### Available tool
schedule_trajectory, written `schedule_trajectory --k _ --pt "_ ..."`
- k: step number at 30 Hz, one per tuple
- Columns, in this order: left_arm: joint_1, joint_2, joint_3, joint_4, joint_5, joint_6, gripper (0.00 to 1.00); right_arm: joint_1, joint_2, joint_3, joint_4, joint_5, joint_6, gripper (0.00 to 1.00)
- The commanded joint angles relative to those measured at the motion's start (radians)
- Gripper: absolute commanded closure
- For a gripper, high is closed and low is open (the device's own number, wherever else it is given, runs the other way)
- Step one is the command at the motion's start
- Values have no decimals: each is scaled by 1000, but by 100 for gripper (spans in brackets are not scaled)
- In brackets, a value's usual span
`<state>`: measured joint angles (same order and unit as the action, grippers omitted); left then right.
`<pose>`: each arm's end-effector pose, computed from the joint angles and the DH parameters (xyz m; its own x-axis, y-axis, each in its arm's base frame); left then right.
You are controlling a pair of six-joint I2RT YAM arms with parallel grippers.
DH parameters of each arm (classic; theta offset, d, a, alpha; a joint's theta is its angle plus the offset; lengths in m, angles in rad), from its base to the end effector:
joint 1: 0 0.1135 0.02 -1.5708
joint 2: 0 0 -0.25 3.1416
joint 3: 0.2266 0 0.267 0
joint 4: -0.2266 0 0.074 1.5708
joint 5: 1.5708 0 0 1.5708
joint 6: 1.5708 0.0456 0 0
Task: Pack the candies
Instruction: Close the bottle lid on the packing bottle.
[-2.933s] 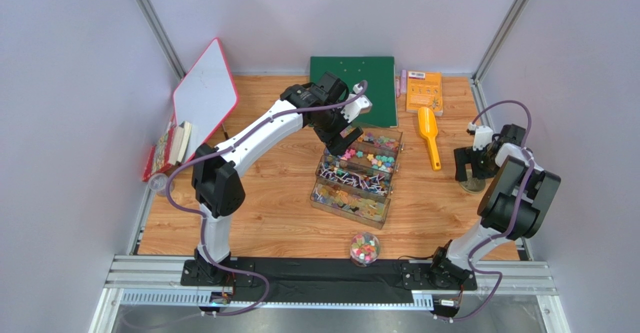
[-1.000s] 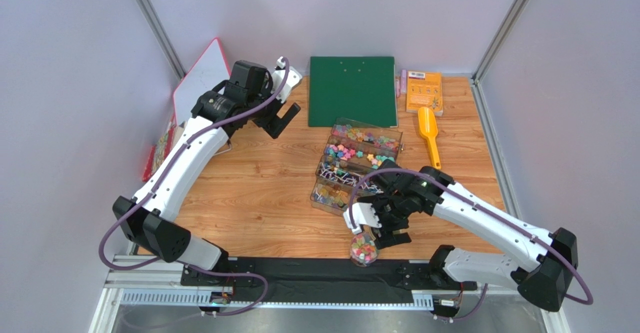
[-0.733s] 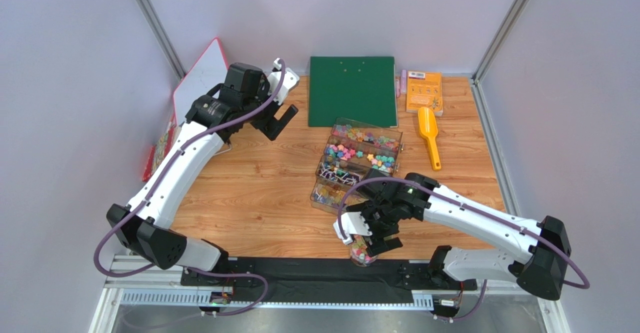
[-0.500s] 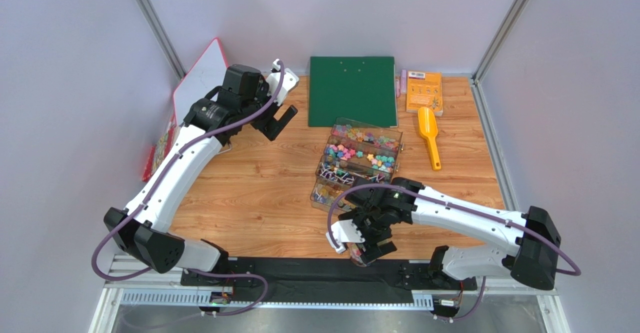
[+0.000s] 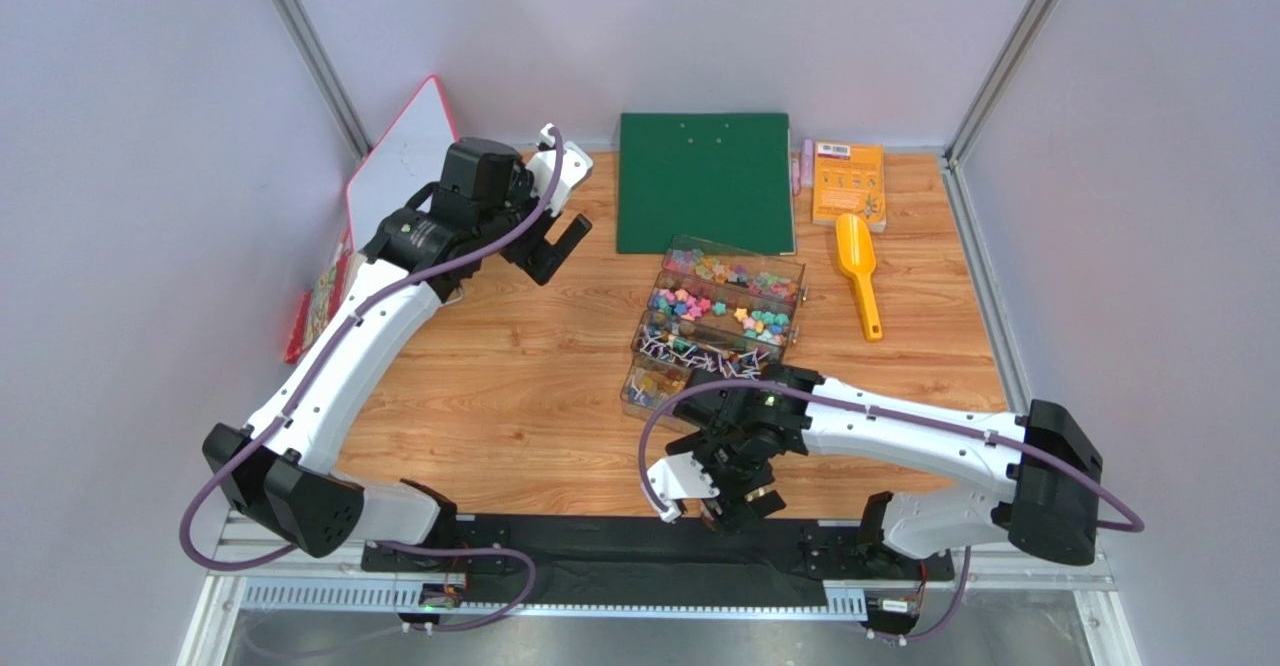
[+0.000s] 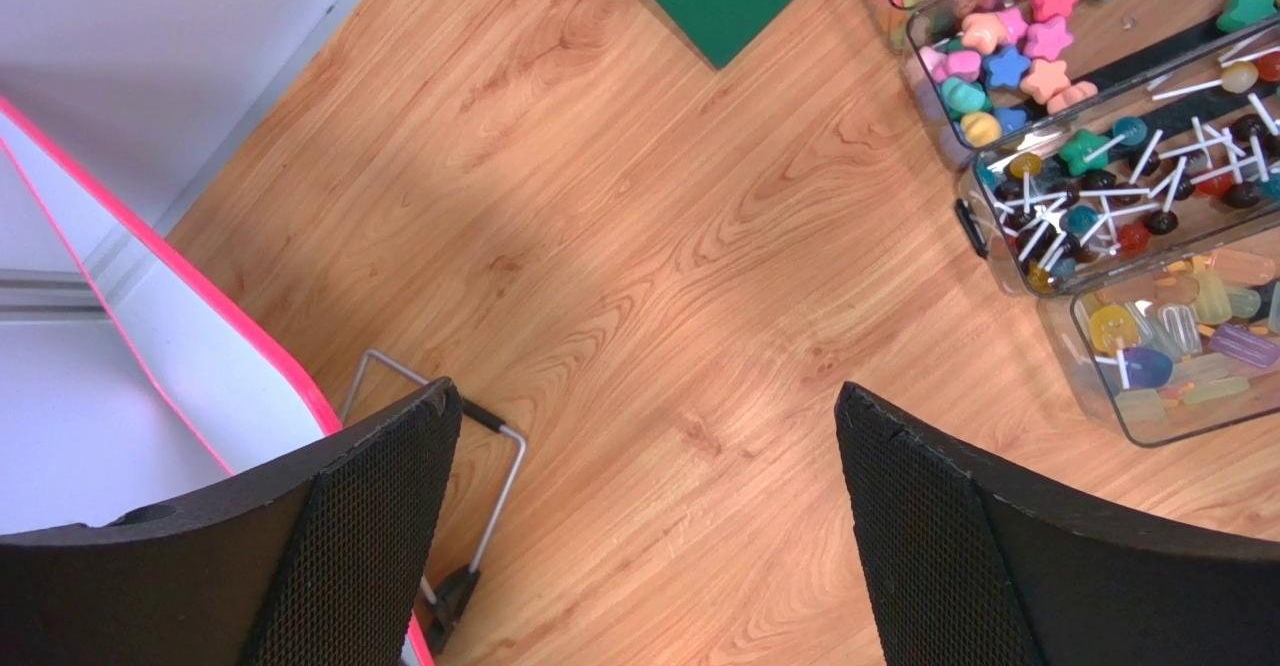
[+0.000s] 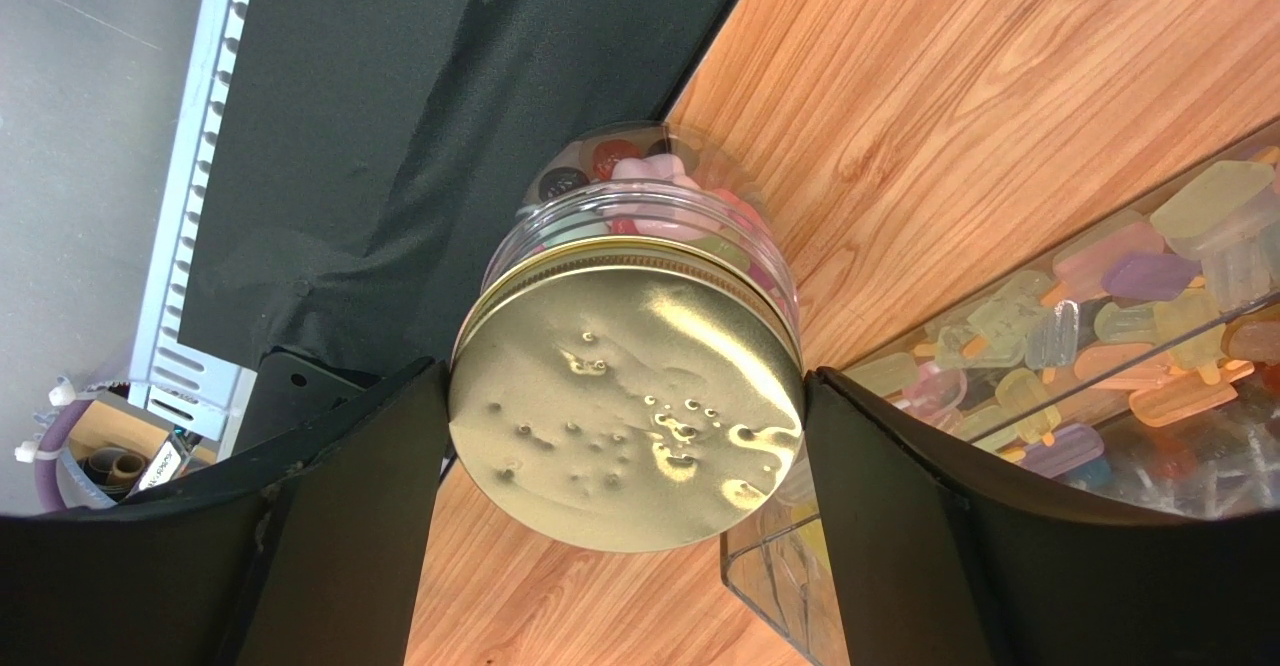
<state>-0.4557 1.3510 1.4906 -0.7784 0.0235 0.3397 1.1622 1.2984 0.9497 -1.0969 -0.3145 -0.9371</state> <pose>0.2786 -0.1377 0.3818 -0.3525 0.5438 -0.7616 0.6092 0.7511 0.2543 0.0794 0.2189 0.2053 0.4822 -0.8150 -0.3213 -0.8435 -0.5310 0.0811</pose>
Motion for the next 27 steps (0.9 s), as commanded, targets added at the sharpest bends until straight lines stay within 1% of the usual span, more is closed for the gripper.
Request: schedule_trajectory --k 1,14,17,21,22,27 --pt "6 -35 -13 50 16 -10 0 11 10 31 42 15 18 18" --pt "8 -38 -36 61 23 -28 0 42 2 11 46 17 27 18" --pt "8 -35 -33 62 27 -34 0 44 -5 -3 55 31 27 11" --pt "8 -29 -26 60 27 -36 0 44 -13 -11 69 45 30 9" --pt "8 -29 -24 62 27 -37 0 44 -14 -12 72 45 32 0" --pt "8 -27 -24 59 27 -44 0 44 -24 -19 78 49 34 0"
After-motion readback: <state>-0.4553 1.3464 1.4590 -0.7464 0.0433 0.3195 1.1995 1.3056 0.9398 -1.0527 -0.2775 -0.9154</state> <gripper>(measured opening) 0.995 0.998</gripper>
